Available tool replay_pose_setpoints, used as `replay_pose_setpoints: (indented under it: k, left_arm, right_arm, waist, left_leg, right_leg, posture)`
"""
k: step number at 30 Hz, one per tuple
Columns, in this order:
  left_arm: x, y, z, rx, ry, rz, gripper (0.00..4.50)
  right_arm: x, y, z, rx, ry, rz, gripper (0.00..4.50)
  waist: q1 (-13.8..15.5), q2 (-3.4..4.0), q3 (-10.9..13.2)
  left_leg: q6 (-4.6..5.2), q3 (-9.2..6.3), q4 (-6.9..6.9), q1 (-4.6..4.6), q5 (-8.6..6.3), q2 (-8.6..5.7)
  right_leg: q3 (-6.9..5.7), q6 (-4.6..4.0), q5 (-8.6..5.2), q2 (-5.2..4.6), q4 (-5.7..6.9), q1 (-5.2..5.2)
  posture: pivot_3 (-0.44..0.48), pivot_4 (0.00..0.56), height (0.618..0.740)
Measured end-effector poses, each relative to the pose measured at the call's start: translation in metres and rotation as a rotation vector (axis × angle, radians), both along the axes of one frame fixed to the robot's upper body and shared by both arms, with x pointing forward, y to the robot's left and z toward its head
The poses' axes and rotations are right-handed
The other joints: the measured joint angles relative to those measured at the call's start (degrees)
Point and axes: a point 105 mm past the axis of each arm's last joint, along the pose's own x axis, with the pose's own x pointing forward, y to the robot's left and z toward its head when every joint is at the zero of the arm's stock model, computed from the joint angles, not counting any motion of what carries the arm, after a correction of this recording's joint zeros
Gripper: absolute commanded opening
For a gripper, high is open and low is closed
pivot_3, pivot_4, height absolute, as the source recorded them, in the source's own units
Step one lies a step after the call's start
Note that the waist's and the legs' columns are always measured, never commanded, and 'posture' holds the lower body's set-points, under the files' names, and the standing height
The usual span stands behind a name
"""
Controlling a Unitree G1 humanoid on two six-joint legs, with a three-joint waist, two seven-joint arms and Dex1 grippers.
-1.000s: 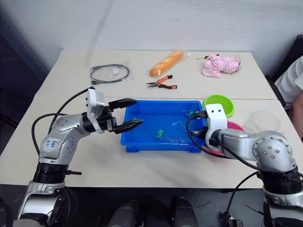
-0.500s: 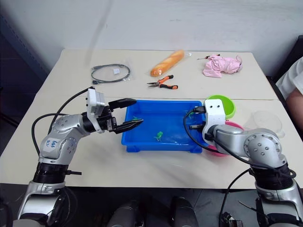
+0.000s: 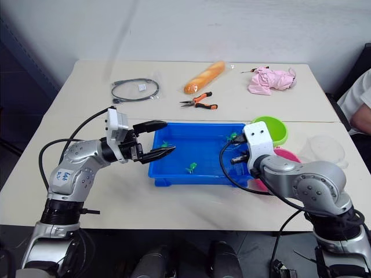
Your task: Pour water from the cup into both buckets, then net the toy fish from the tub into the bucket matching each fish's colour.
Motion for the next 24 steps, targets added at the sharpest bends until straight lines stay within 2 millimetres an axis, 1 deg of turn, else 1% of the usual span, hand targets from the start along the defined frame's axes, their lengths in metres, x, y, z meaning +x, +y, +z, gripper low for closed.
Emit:
replay_pose_setpoints:
  k: [4, 10, 12, 17, 24]
  left_arm:
    - [0.0, 0.0, 0.0, 0.0, 0.002, 0.0, 4.48]
    - [0.0, 0.0, 0.0, 0.001, 0.006, -0.001, 4.48]
    - [0.0, 0.0, 0.0, 0.001, 0.006, -0.001, 4.48]
    - [0.0, 0.0, 0.0, 0.002, 0.005, -0.003, 4.48]
    - [-0.001, 0.001, 0.0, 0.008, 0.004, -0.008, 4.48]
  right_arm:
    - [-0.003, 0.001, -0.001, -0.019, -0.011, 0.031, 0.0]
    - [-0.009, -0.005, -0.017, -0.031, 0.013, 0.046, 0.0]
    - [-0.011, -0.005, -0.019, -0.024, 0.004, 0.06, 0.0]
    - [-0.015, 0.001, -0.015, 0.025, -0.056, 0.123, 0.0]
    - [-0.023, 0.005, 0.002, 0.127, -0.201, 0.216, 0.0]
  waist:
    - [0.0, 0.0, 0.0]
    - [0.0, 0.0, 0.0]
    - [0.0, 0.0, 0.0]
    - [0.1, 0.0, 0.0]
    - [0.1, 0.0, 0.0]
  left_leg:
    - [0.0, 0.0, 0.0, 0.0, 0.0, 0.0]
    - [0.0, 0.01, 0.0, 0.0, 0.0, -0.01]
    - [0.0, 0.01, 0.0, 0.0, 0.0, -0.01]
    - [0.0, 0.0, 0.0, 0.01, 0.0, -0.02]
    - [0.0, 0.01, 0.0, 0.03, 0.0, -0.05]
  right_leg:
    - [-0.01, 0.0, 0.0, 0.0, -0.01, 0.0]
    - [-0.01, 0.0, 0.0, 0.0, -0.01, 0.0]
    - [0.0, 0.0, 0.0, 0.01, 0.0, 0.0]
    - [-0.01, 0.0, 0.0, 0.03, -0.01, 0.0]
    - [0.0, 0.02, 0.01, 0.06, 0.0, 0.01]
  posture:
    - [0.0, 0.15, 0.74]
    - [0.0, 0.15, 0.74]
    - [0.0, 0.15, 0.74]
    - [0.0, 0.15, 0.74]
    - [0.0, 0.15, 0.74]
